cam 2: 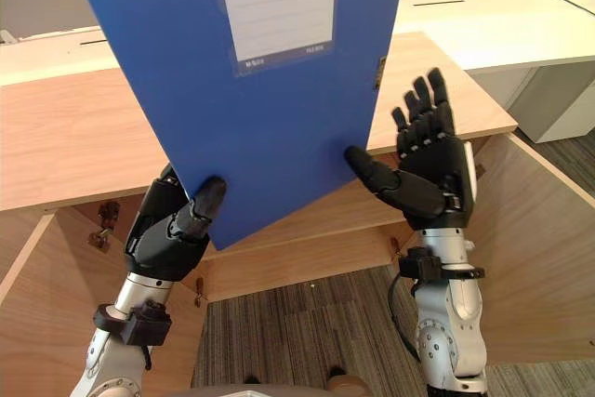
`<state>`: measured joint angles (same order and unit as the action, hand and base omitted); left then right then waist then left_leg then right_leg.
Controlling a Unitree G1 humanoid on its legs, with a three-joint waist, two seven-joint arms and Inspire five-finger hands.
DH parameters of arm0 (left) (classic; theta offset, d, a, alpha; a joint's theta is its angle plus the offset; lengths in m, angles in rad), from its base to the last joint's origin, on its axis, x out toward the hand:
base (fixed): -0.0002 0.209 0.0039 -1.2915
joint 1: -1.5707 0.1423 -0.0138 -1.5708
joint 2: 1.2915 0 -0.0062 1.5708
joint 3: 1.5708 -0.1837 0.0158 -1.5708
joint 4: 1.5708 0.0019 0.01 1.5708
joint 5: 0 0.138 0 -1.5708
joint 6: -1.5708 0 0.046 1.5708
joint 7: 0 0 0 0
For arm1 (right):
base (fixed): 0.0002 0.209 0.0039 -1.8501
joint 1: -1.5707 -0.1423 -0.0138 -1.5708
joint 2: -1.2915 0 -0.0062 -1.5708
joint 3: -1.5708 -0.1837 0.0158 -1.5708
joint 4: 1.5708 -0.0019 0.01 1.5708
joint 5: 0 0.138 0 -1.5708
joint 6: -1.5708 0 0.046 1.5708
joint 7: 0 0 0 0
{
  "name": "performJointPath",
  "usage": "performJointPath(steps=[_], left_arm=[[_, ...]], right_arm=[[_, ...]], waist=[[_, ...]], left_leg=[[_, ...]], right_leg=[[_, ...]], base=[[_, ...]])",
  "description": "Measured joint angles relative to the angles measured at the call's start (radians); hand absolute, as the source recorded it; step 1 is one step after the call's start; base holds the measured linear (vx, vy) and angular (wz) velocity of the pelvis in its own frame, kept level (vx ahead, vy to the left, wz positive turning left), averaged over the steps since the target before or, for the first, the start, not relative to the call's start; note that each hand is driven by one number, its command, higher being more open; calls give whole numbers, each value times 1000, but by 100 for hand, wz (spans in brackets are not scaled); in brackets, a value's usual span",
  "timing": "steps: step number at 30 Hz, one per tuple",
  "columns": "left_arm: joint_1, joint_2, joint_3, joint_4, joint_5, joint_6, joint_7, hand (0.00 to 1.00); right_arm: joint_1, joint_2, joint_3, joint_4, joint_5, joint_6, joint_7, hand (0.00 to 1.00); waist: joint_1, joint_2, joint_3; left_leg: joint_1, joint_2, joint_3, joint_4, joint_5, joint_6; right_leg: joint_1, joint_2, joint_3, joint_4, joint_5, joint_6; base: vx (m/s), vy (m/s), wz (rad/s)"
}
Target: Walk over to the cabinet, pick up the folder, carry it to the office cabinet, place the folder inside the office cabinet, then close the office cabinet door
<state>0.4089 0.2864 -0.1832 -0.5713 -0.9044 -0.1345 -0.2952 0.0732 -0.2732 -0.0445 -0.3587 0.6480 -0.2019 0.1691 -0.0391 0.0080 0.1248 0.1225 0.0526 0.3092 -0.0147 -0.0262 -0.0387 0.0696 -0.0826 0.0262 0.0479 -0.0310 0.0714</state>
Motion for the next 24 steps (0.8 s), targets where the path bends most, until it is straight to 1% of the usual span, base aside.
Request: performJointPath(steps=[3, 4, 8, 11, 15, 17, 18, 19, 20, 22, 23, 24], left_arm=[[-1, 25, -22, 23, -22, 18, -12, 0], [-1, 33, -22, 31, -27, 20, -13, 0], [-2, 74, -20, 43, -60, 18, -13, 0], [-4, 95, -18, 67, -92, -1, -12, 0], [-4, 103, -9, 72, -84, -33, -12, 0], [-5, 85, 9, 72, -51, -41, -10, 0], [-7, 61, 22, 71, -13, -51, -10, 100], [-19, 16, 50, 71, 46, -60, -10, 100], [-27, -7, 63, 71, 74, -65, -7, 100], [-47, -103, 99, 70, 199, -93, 24, 100], [-46, -121, 104, 70, 220, -95, 32, 100], [-41, -150, 112, 71, 255, -94, 49, 100]], right_arm=[[-36, -43, 39, 59, 43, 0, 13, 100], [-43, -65, 52, 81, 69, 0, 15, 0], [-87, -163, 117, 146, 111, 1, 41, 0], [-113, -230, 158, 168, 140, 2, 71, 0], [-133, -232, 171, 177, 189, 5, 76, 0], [-136, -208, 163, 165, 187, 5, 83, 0], [-136, -182, 153, 158, 176, 5, 84, 0], [-135, -135, 133, 146, 146, 7, 87, 0], [-133, -109, 122, 137, 130, 7, 87, 0], [-130, -1, 93, 87, 82, 7, 85, 0], [-130, 24, 90, 70, 78, 7, 85, 0], [-130, 73, 87, 32, 69, 6, 71, 0]], waist=[[6, 1, 0], [10, 1, 0], [14, 2, -1], [24, 2, -1], [30, 2, -2], [31, 3, -2], [32, 3, -2], [38, 3, -2], [42, 3, -2], [52, 5, -3], [52, 5, -4], [52, 7, -4]], left_leg=[[-3, -5, -5, 1, 2, 5], [-4, -8, -9, 1, 3, 7], [-9, -17, -20, 0, 9, 15], [-8, -20, -28, -1, 11, 18], [-10, -25, -43, -2, 13, 21], [-12, -26, -47, -4, 15, 22], [-13, -27, -51, -6, 17, 23], [-16, -28, -54, -7, 19, 24], [-17, -29, -55, -7, 20, 24], [-20, -30, -63, -7, 22, 25], [-21, -30, -65, -7, 23, 25], [-23, -32, -69, -8, 24, 26]], right_leg=[[2, -6, -3, -5, 4, 7], [4, -9, -6, -7, 5, 8], [7, -17, -19, -10, 7, 10], [11, -21, -28, -10, 7, 11], [15, -25, -39, -10, 8, 12], [15, -27, -44, -10, 8, 12], [15, -27, -47, -10, 8, 11], [15, -28, -51, -10, 8, 11], [14, -29, -52, -10, 8, 11], [15, -31, -60, -10, 8, 11], [15, -31, -62, -10, 8, 11], [15, -33, -66, -10, 8, 11]], base=[[-46, -1, 5], [-43, 2, 8], [-41, 0, 10], [-30, -7, 8], [-25, -8, 9], [-22, -9, 8], [-28, -14, 10], [-23, -13, 9], [-28, -16, 9], [-24, -14, 10], [-21, -11, 11], [-22, -8, 10]])
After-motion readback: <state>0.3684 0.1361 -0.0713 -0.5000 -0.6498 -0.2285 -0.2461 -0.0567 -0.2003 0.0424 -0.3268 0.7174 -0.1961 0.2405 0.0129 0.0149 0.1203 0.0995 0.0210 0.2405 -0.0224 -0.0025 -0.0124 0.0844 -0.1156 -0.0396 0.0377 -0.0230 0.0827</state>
